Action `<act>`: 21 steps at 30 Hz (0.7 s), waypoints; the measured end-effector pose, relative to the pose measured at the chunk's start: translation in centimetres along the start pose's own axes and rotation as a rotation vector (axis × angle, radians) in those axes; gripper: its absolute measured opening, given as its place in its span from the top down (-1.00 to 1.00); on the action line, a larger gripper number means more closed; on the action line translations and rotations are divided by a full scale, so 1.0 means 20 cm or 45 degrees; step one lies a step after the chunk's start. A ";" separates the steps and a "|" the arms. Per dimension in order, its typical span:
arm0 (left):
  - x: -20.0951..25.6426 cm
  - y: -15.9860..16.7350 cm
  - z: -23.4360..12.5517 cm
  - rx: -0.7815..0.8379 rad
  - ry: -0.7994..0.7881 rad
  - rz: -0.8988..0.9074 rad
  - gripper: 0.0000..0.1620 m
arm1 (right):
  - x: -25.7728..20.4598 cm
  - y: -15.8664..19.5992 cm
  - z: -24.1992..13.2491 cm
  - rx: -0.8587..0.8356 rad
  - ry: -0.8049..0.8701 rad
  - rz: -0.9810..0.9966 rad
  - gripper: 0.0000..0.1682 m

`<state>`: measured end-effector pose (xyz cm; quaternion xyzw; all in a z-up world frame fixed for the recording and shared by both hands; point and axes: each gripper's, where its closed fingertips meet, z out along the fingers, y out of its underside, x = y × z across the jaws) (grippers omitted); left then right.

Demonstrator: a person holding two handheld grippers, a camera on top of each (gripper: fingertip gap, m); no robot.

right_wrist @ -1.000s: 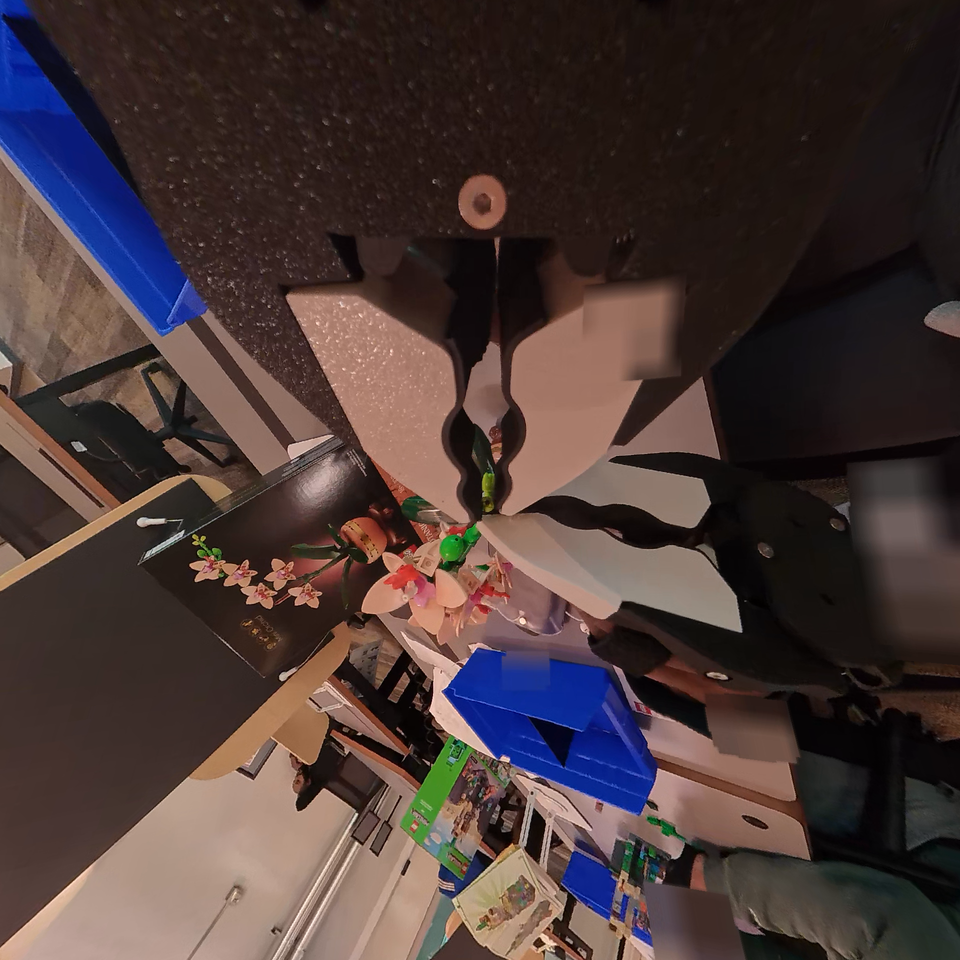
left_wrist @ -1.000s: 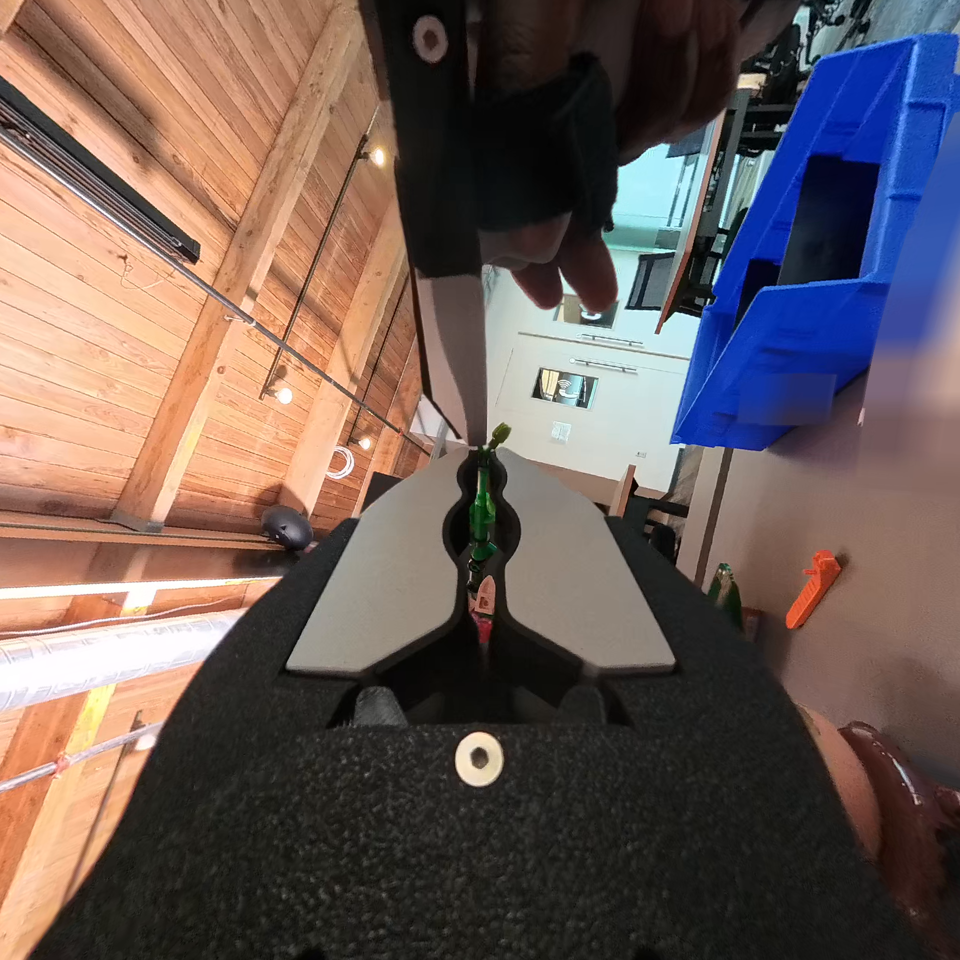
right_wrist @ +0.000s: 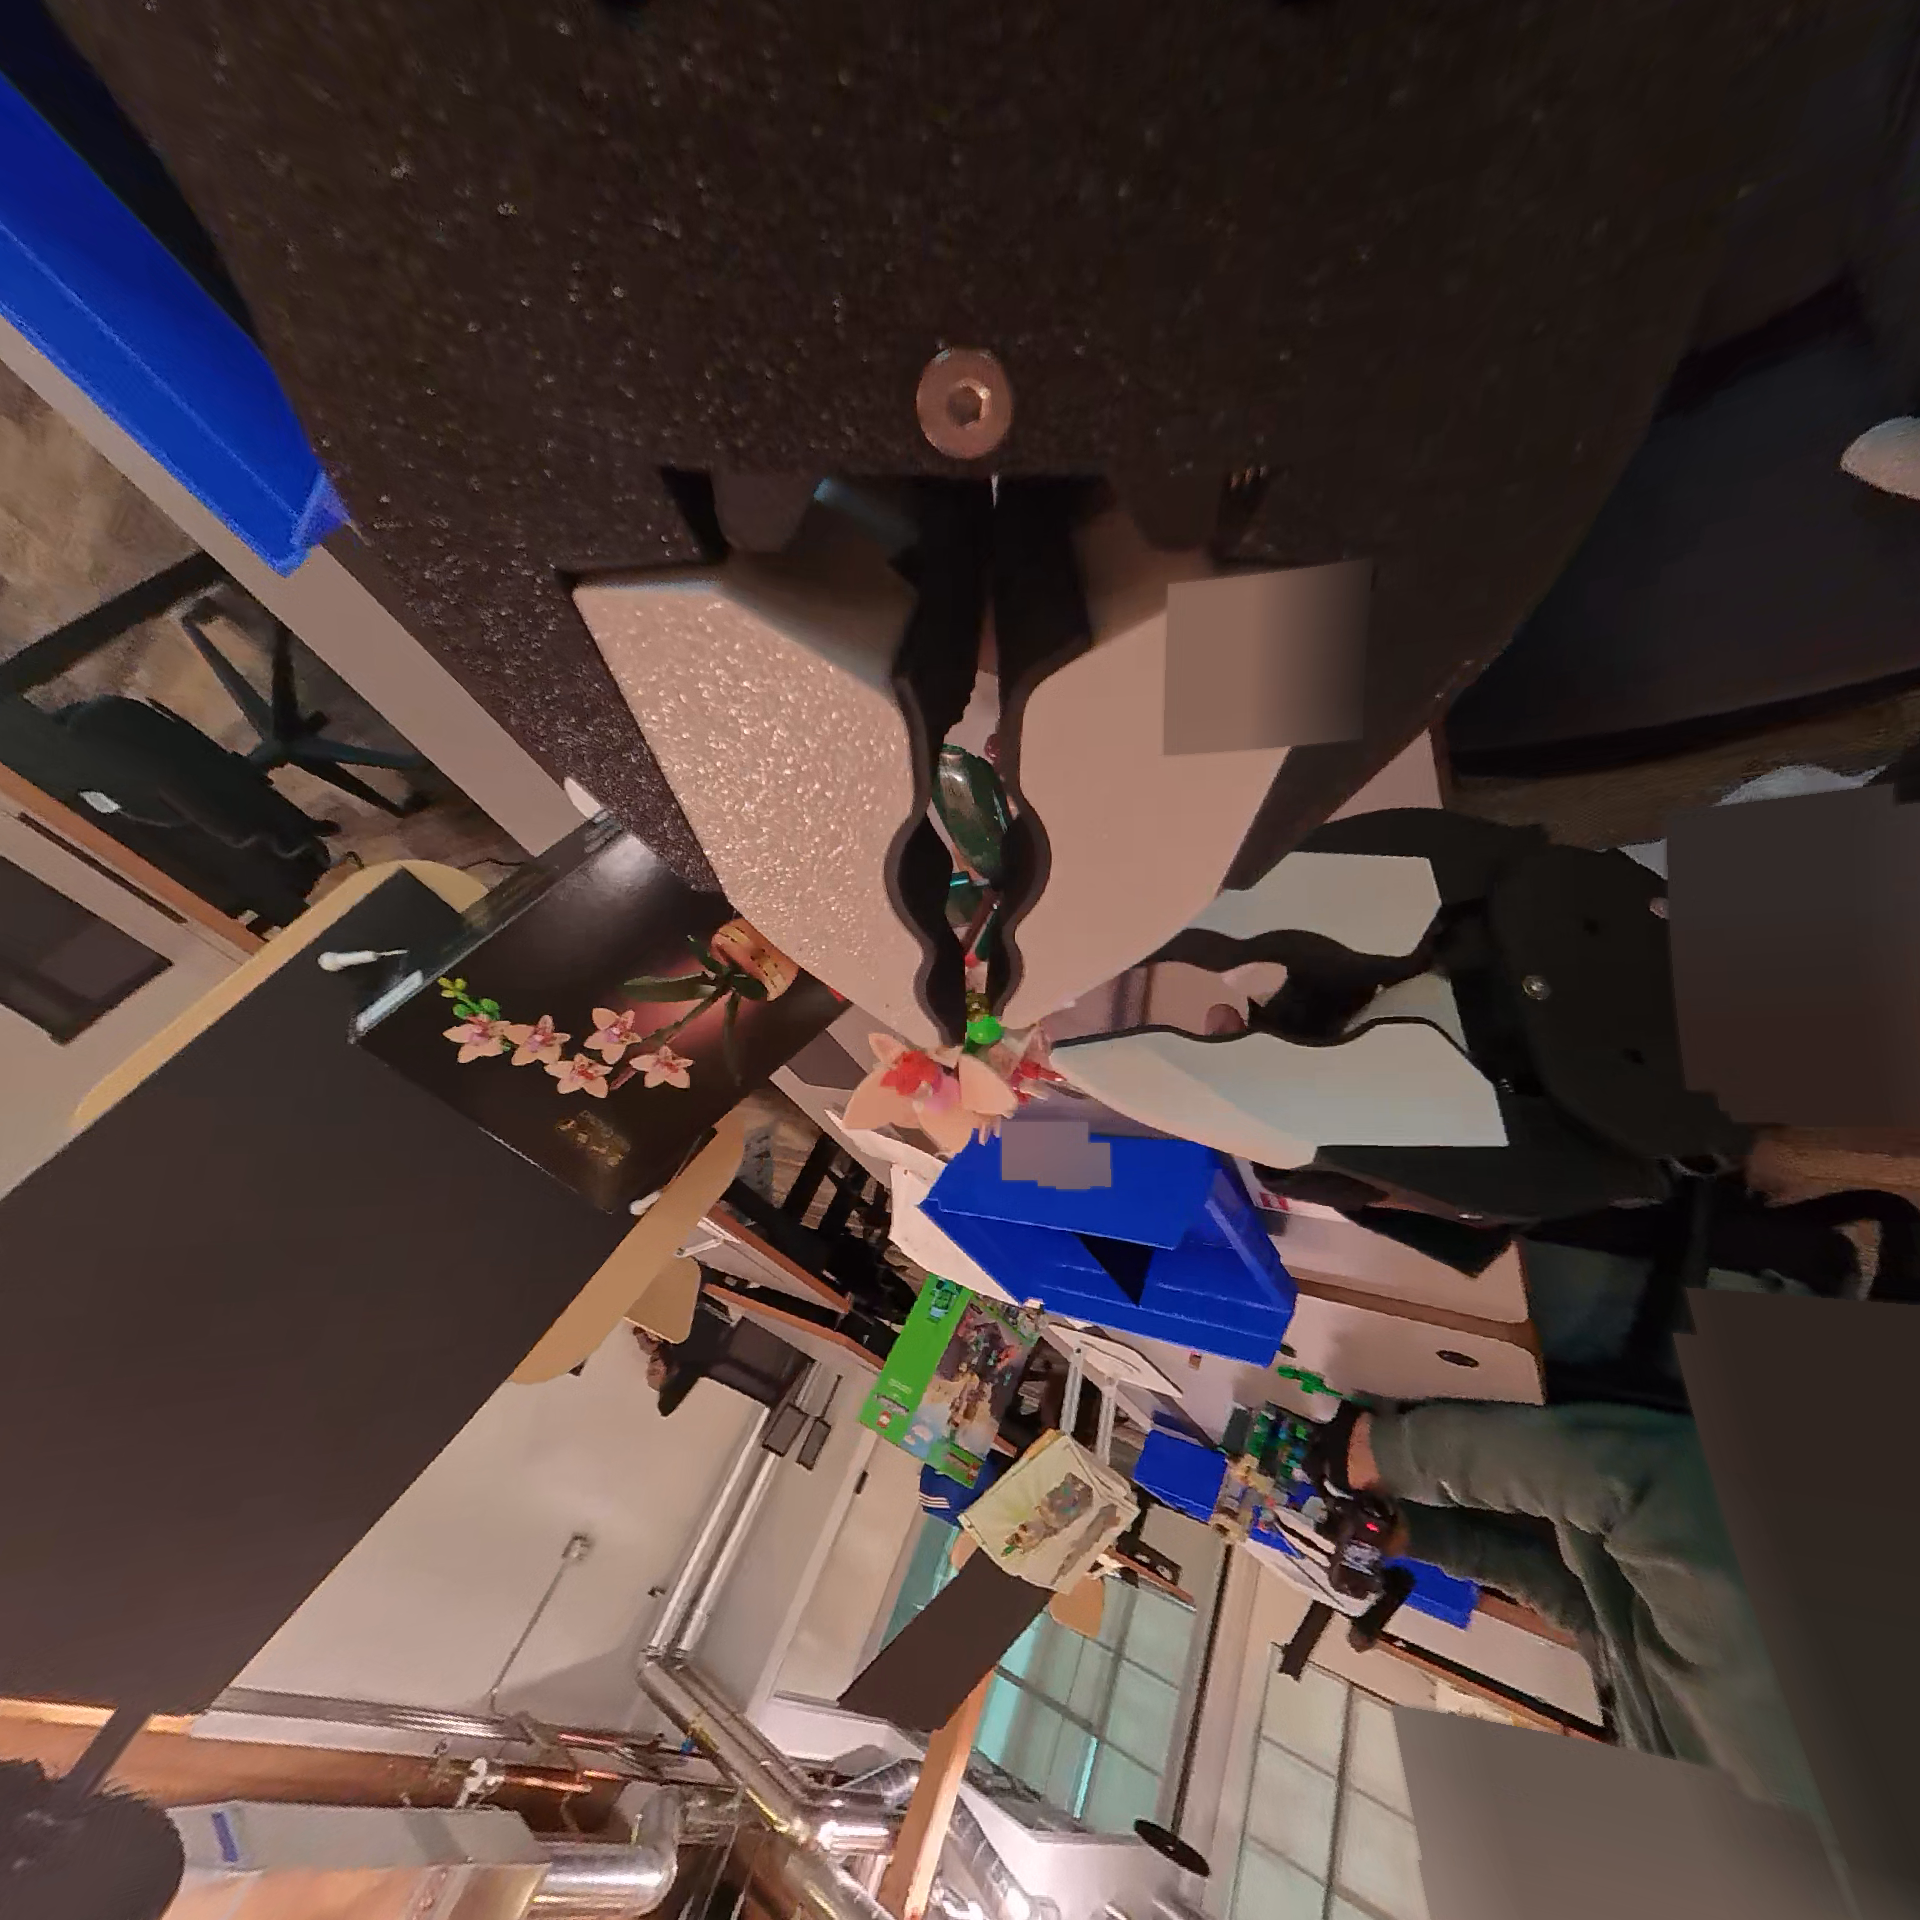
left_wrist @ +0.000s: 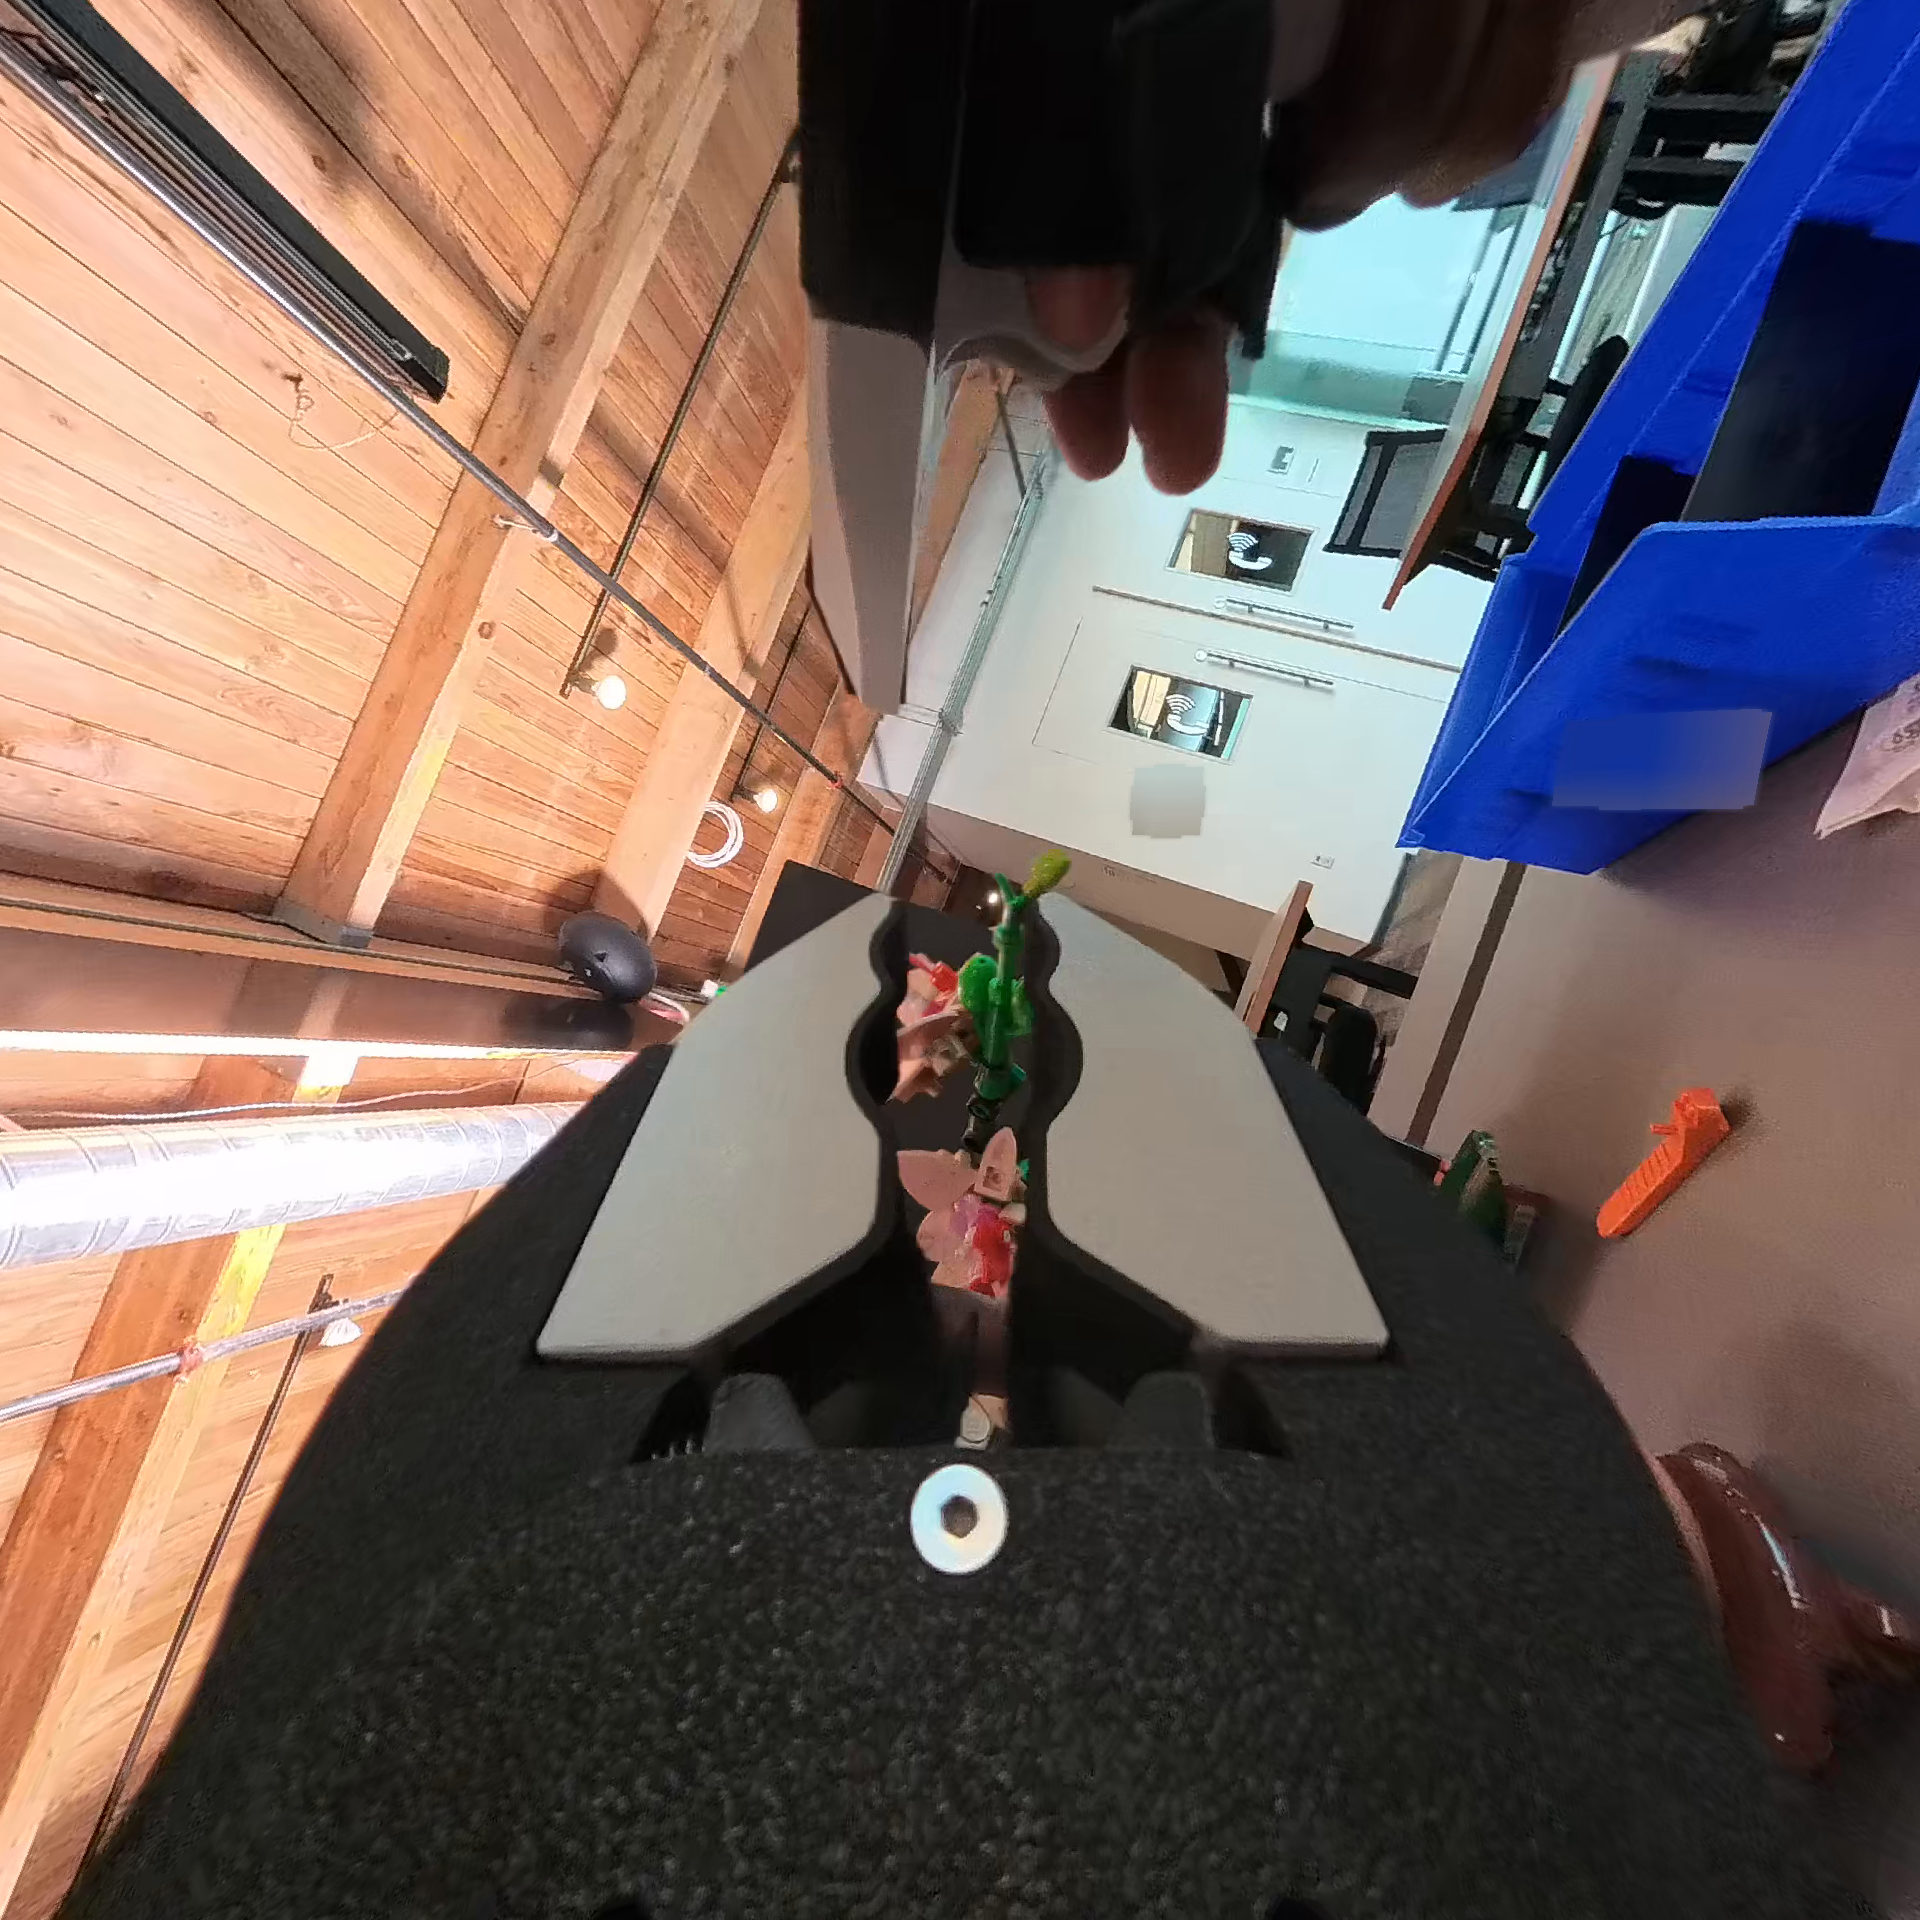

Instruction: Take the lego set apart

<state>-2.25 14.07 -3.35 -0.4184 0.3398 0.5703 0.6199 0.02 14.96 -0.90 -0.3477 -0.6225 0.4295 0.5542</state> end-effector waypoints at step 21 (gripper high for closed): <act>0.13 0.53 -0.18 -0.503 0.077 -0.633 0.60 | 0.05 0.21 0.10 -0.104 -0.252 0.276 0.95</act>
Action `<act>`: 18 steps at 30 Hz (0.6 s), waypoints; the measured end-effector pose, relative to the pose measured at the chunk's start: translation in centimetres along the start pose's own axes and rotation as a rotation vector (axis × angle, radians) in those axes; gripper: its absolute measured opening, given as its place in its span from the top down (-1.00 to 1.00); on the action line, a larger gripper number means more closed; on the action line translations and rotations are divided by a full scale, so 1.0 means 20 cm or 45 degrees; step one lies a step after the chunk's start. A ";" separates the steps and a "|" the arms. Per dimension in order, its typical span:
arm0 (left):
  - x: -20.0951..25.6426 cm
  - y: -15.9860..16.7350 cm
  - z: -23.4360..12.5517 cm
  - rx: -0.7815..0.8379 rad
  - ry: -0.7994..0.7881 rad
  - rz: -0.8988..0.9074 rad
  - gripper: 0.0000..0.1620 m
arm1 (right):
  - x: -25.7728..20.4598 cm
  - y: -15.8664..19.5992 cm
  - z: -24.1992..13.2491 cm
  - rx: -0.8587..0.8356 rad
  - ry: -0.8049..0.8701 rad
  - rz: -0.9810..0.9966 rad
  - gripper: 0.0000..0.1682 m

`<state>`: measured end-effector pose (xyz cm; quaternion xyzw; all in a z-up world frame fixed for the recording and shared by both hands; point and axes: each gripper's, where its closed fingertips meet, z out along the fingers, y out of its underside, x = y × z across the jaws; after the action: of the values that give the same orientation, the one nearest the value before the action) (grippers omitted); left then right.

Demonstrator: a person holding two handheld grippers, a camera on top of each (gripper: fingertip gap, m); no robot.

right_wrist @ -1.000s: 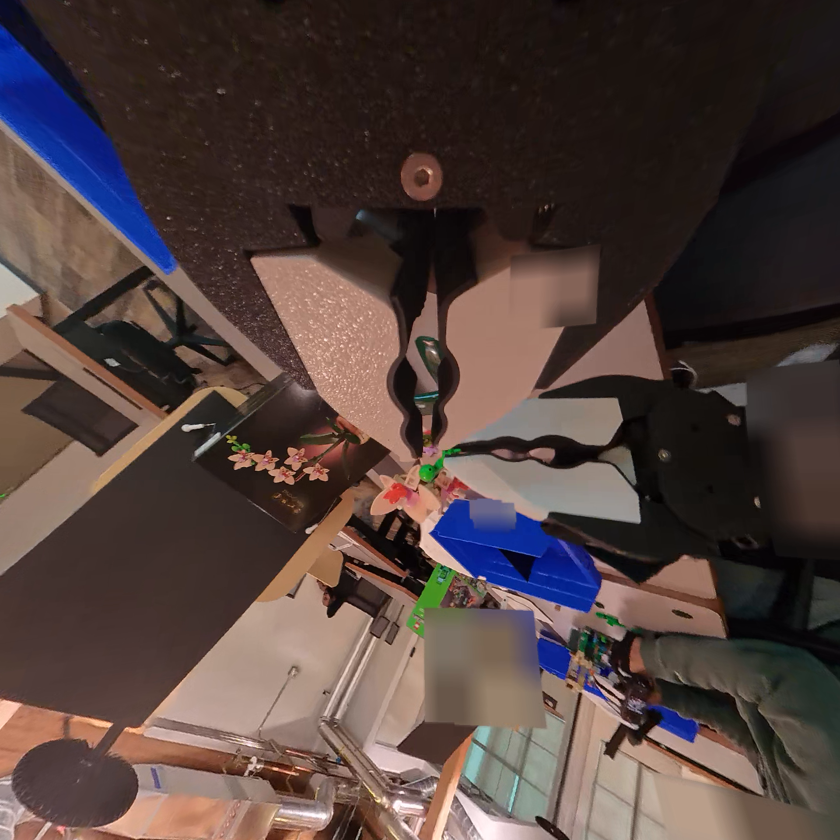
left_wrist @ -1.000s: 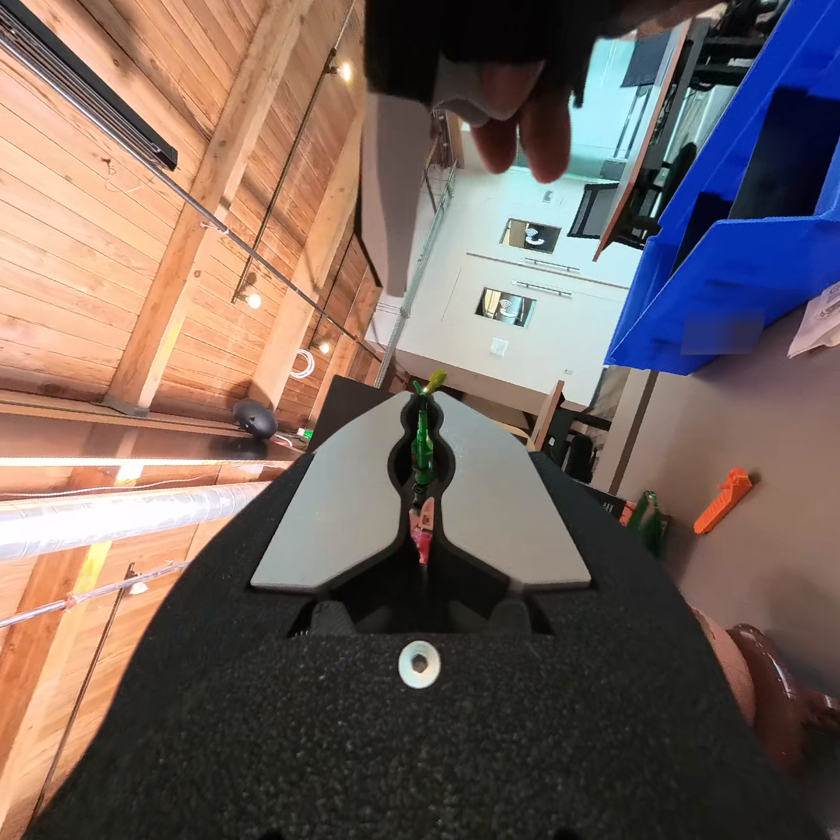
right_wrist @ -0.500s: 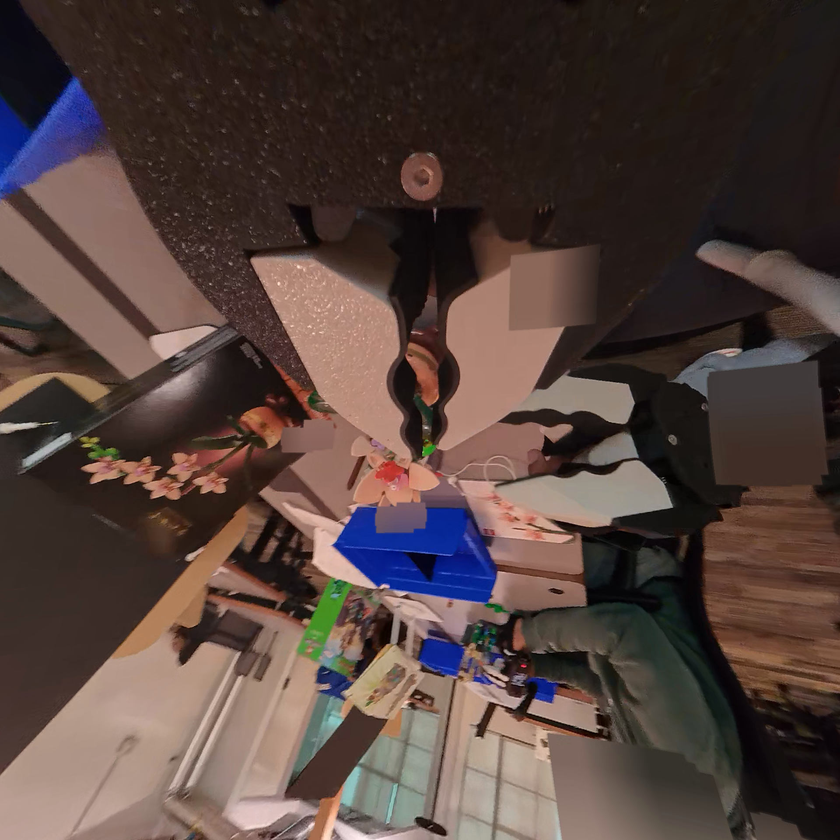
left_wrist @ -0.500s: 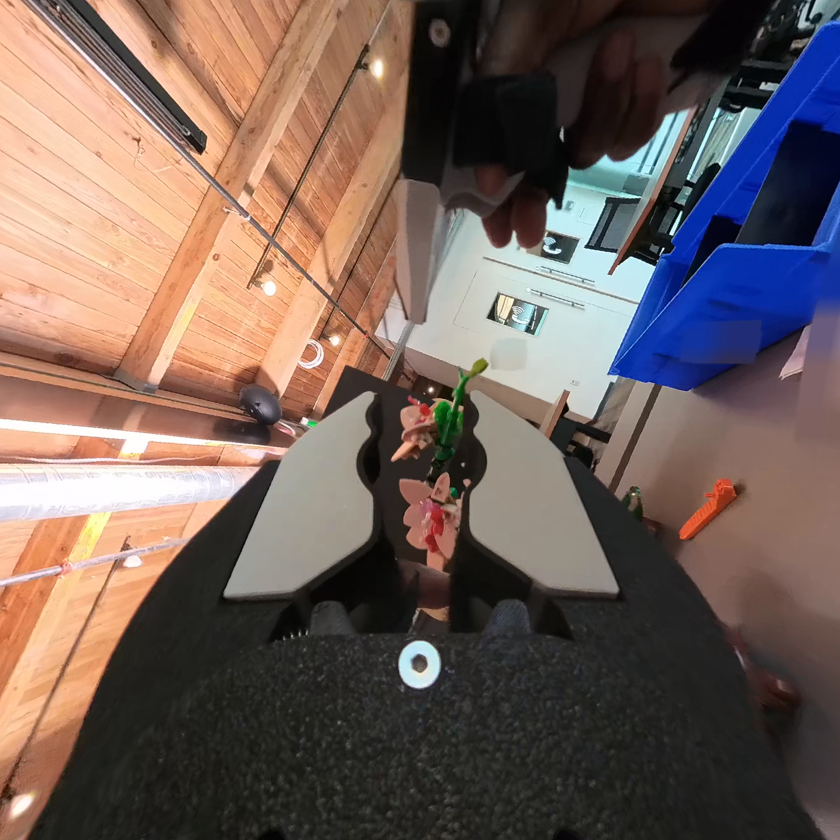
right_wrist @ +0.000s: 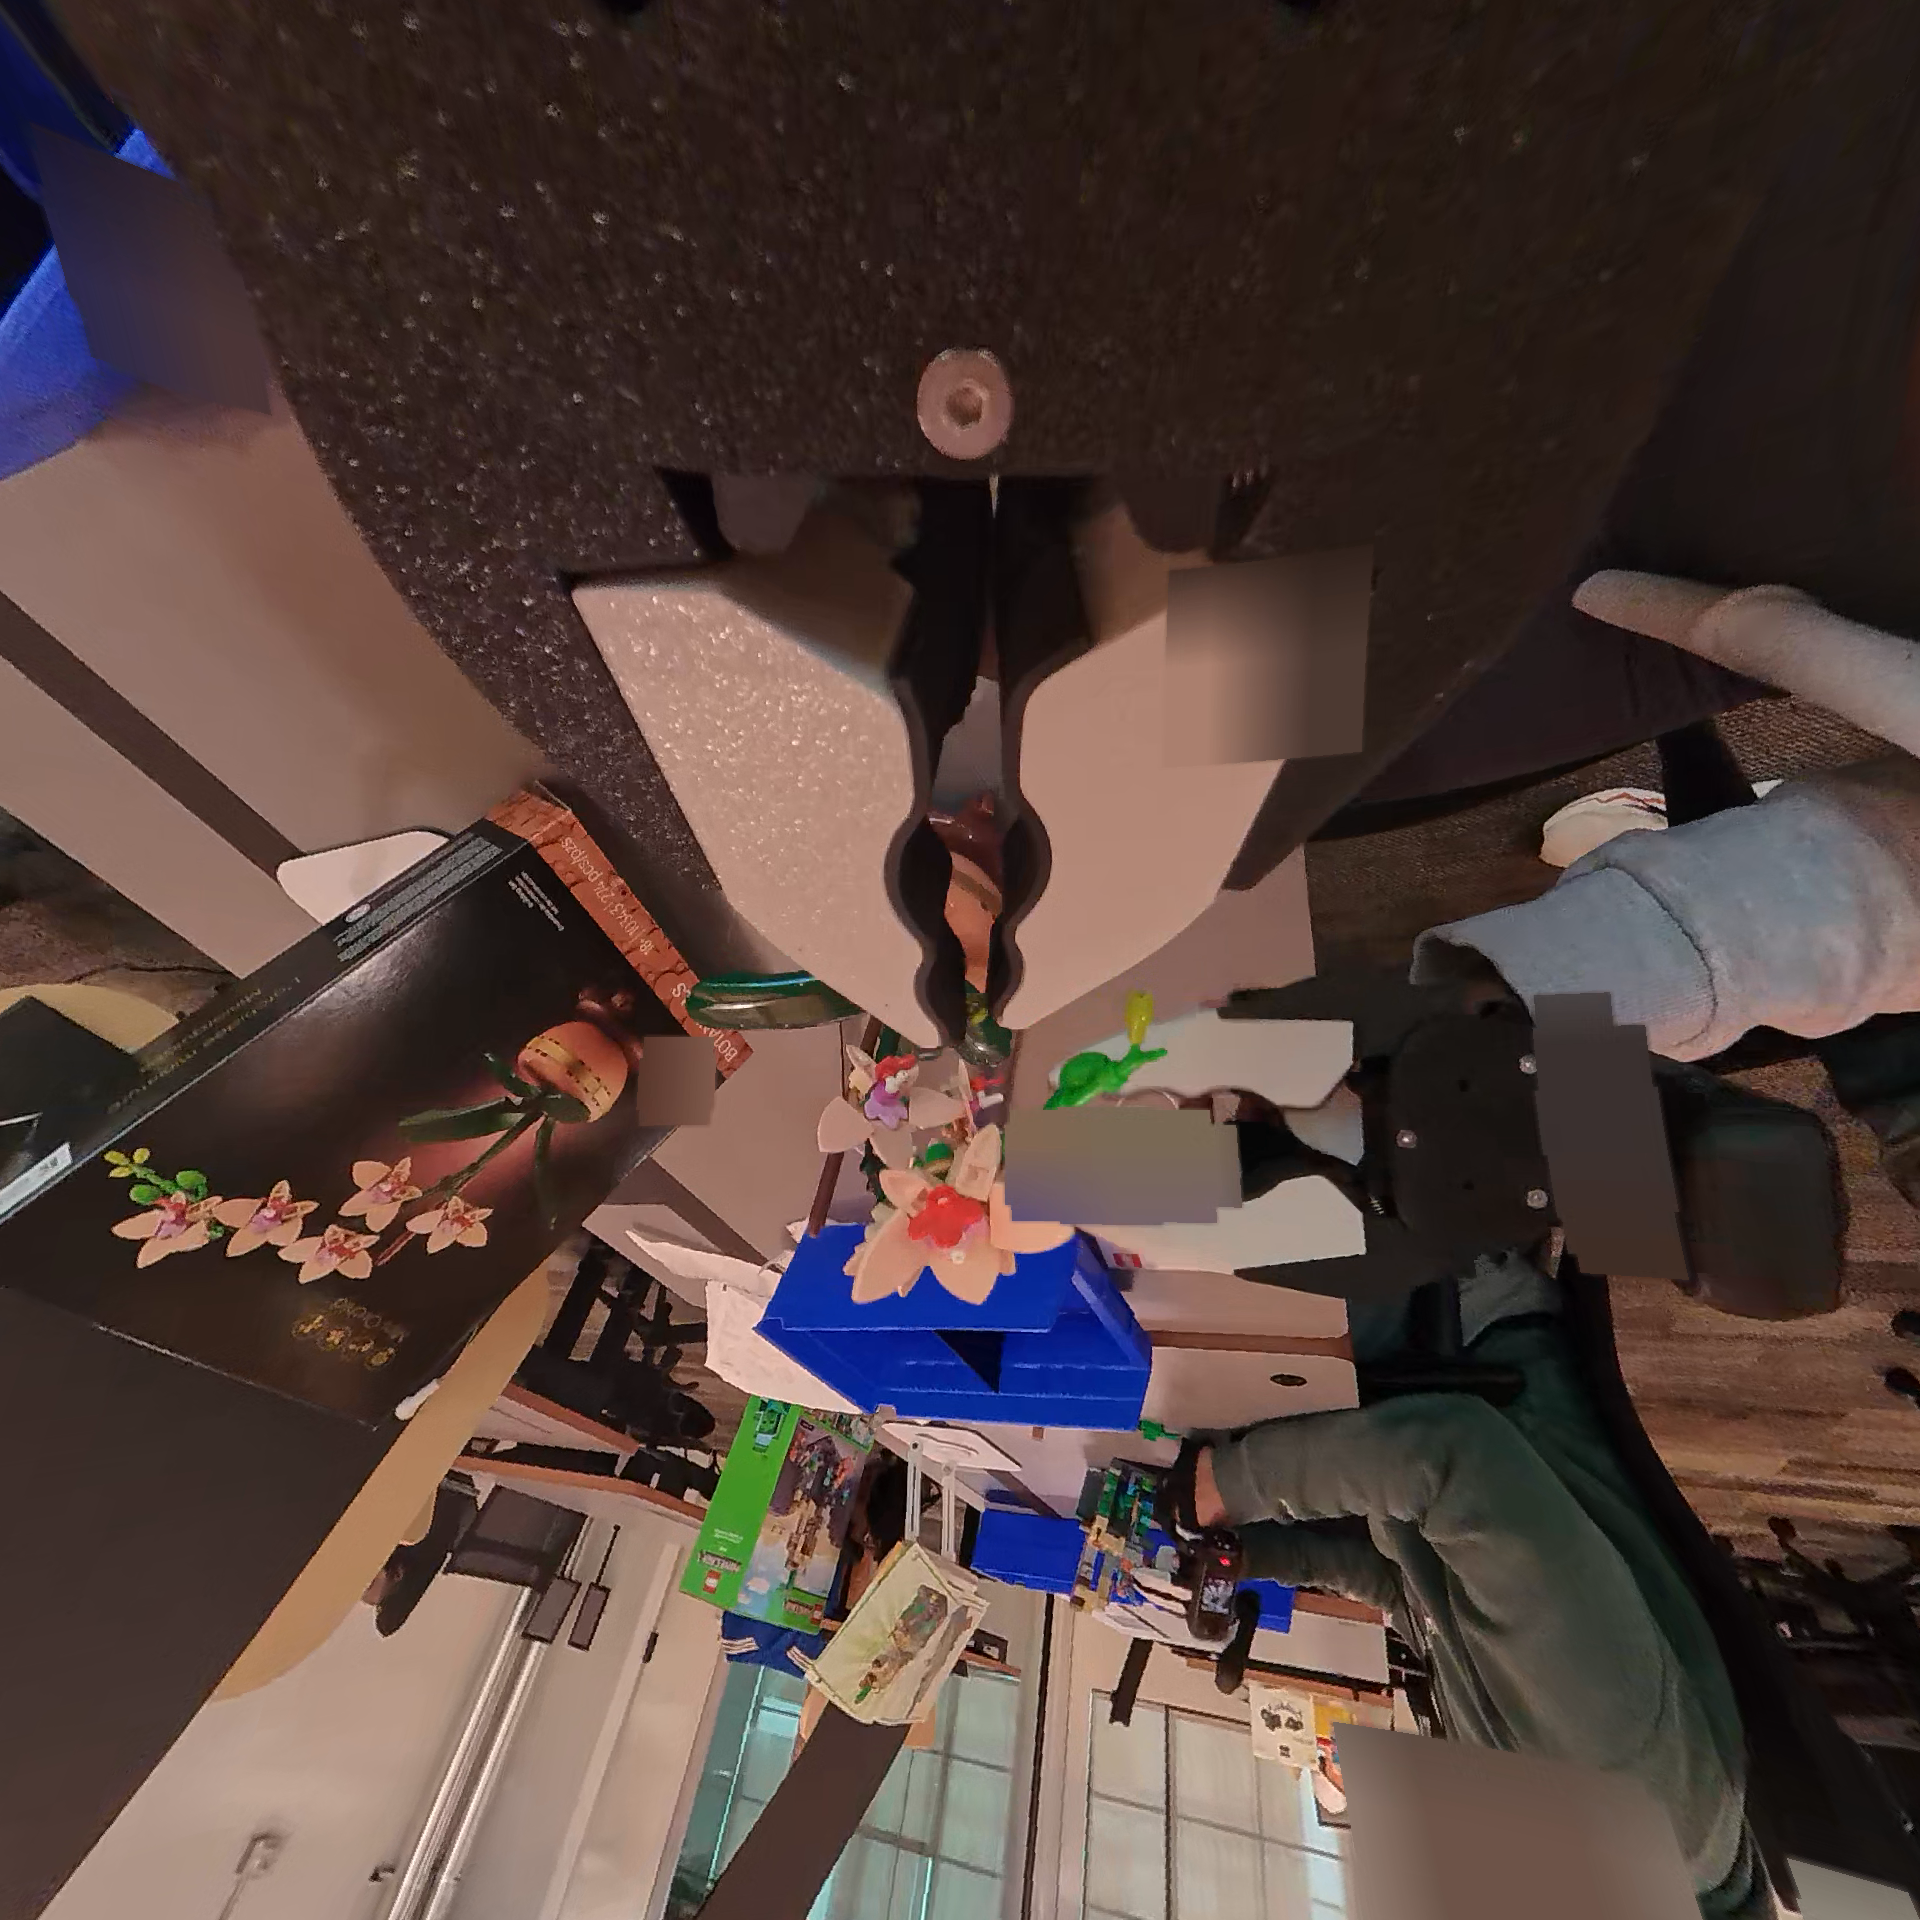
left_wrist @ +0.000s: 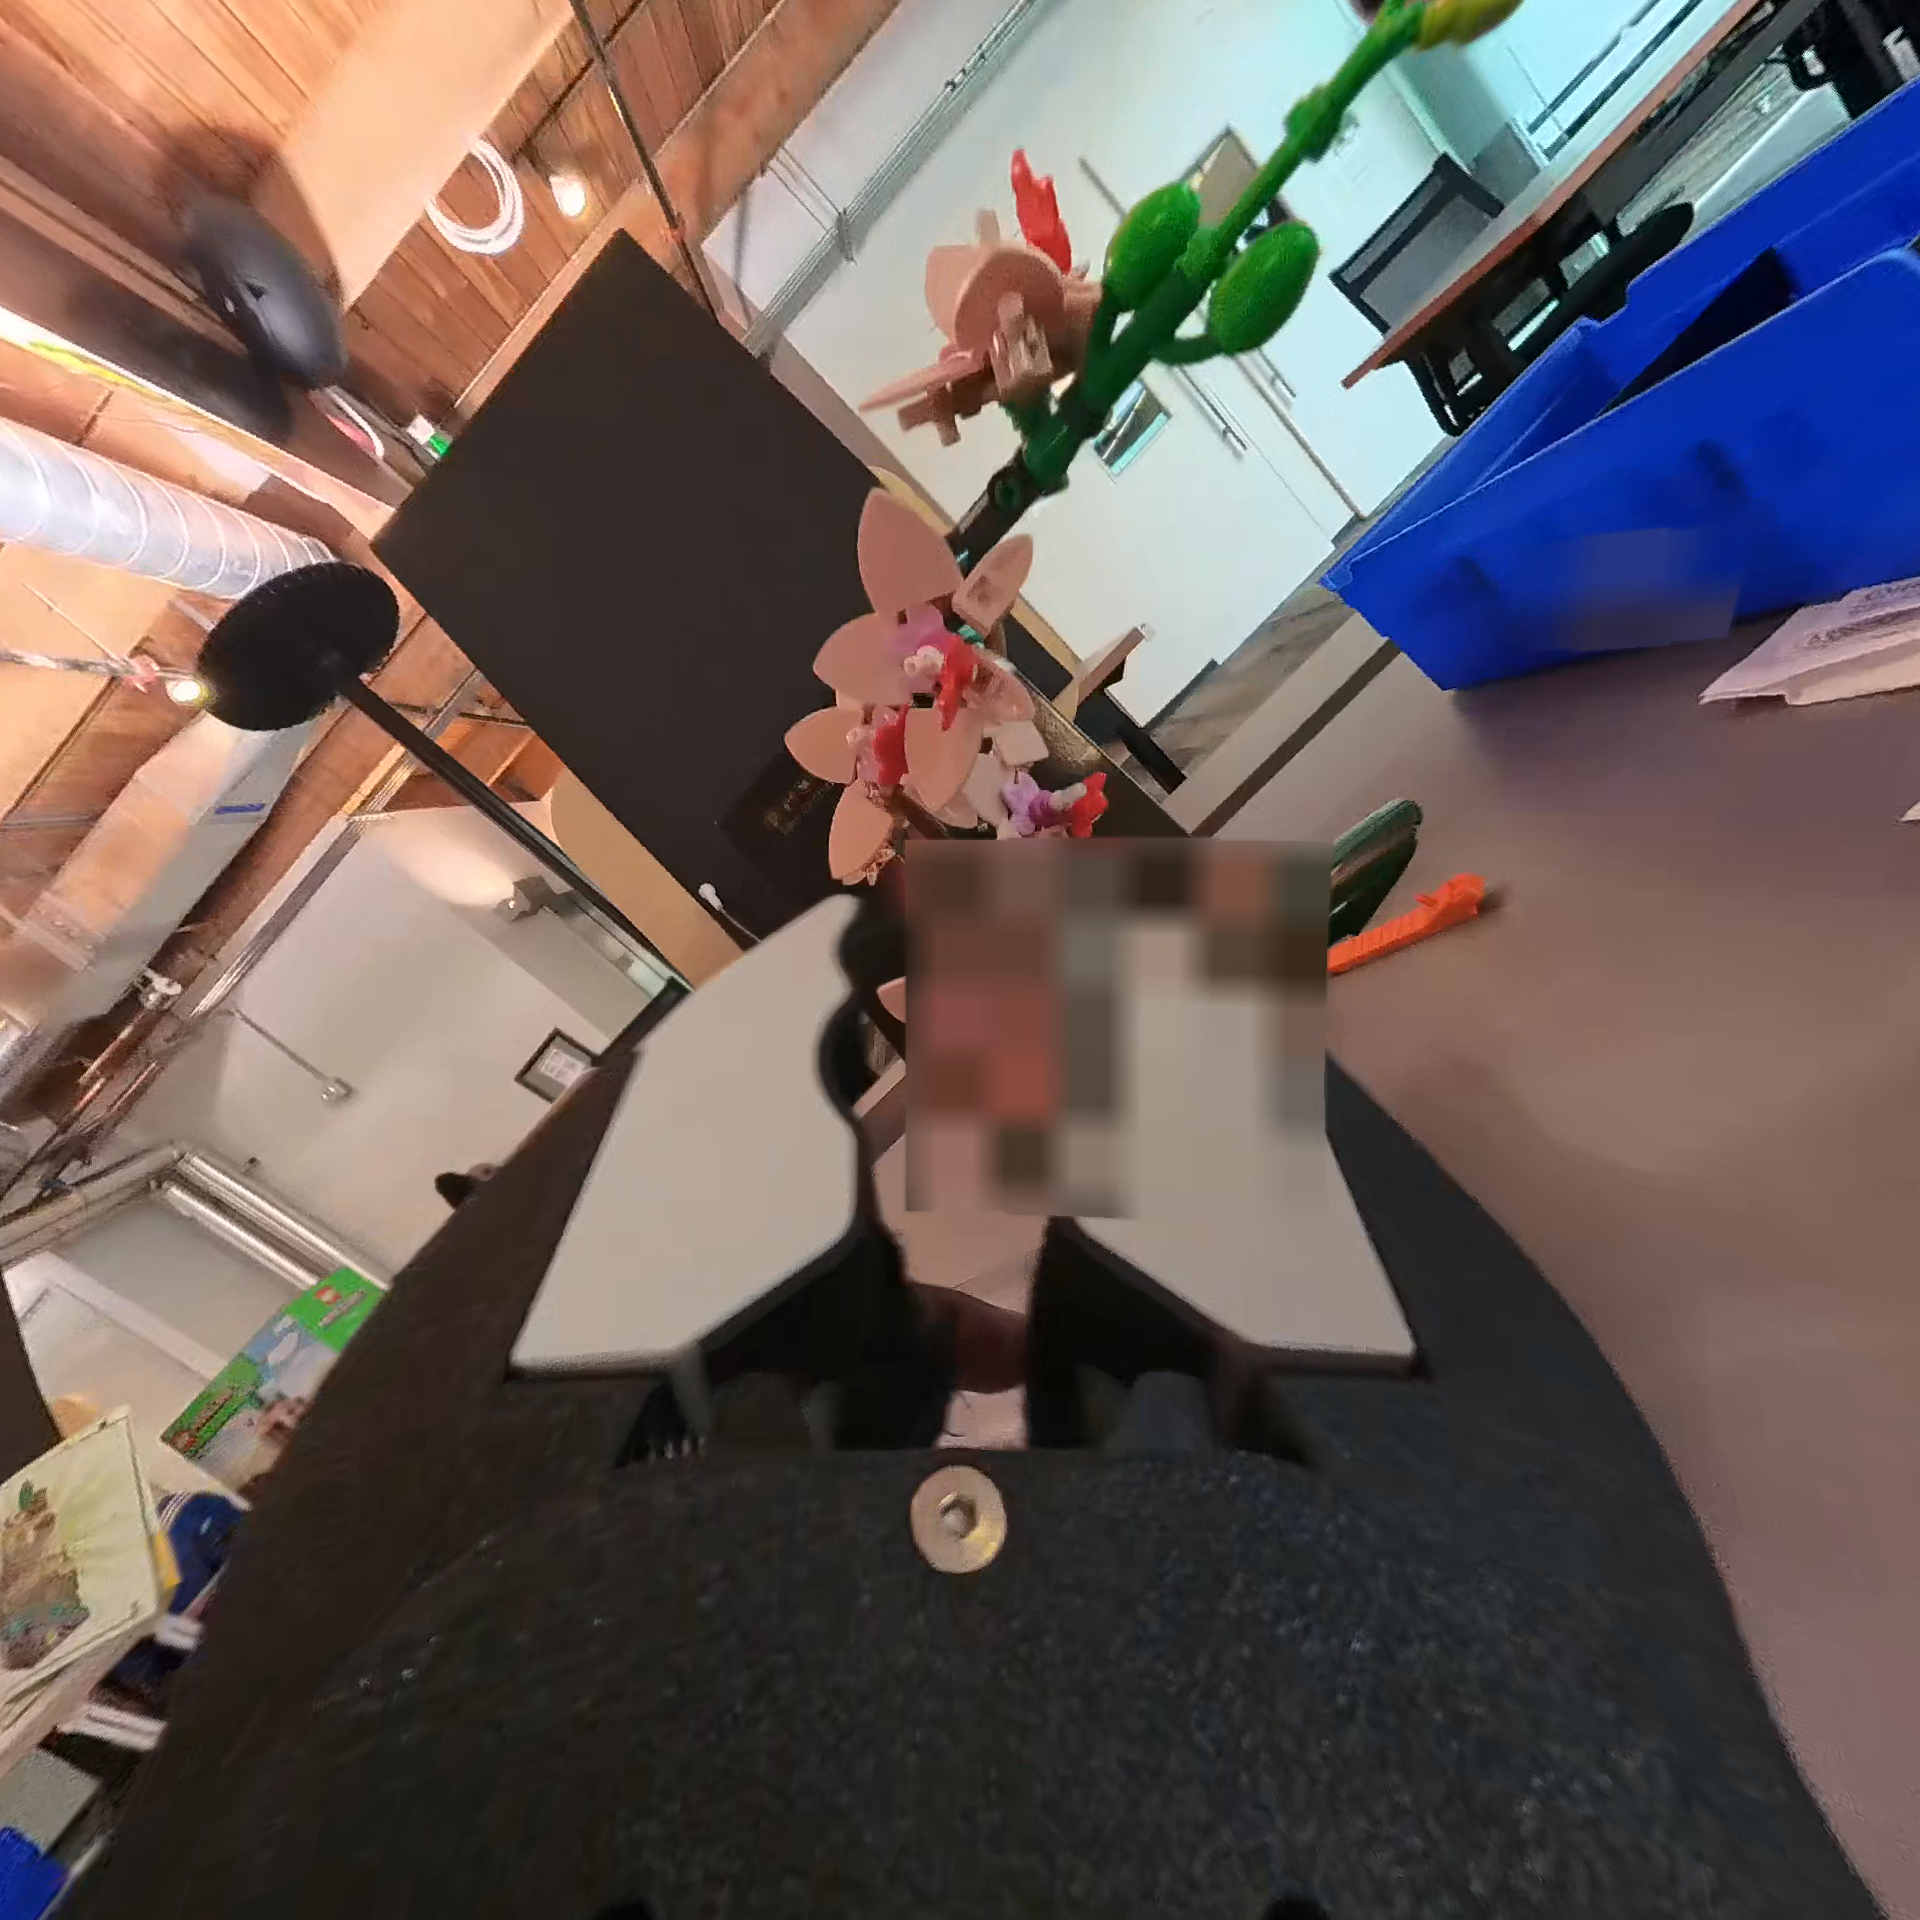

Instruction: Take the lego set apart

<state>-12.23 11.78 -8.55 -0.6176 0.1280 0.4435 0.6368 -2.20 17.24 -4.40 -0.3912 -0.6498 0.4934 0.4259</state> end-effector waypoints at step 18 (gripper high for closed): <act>0.85 -0.31 -0.12 0.075 0.770 -0.128 0.17 | 0.13 0.34 -0.43 -0.342 0.177 -0.004 0.95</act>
<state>2.96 17.49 -16.99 -0.7083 0.2938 0.2036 0.6087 5.68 23.82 -9.31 -0.4770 -0.6794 0.3730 0.4145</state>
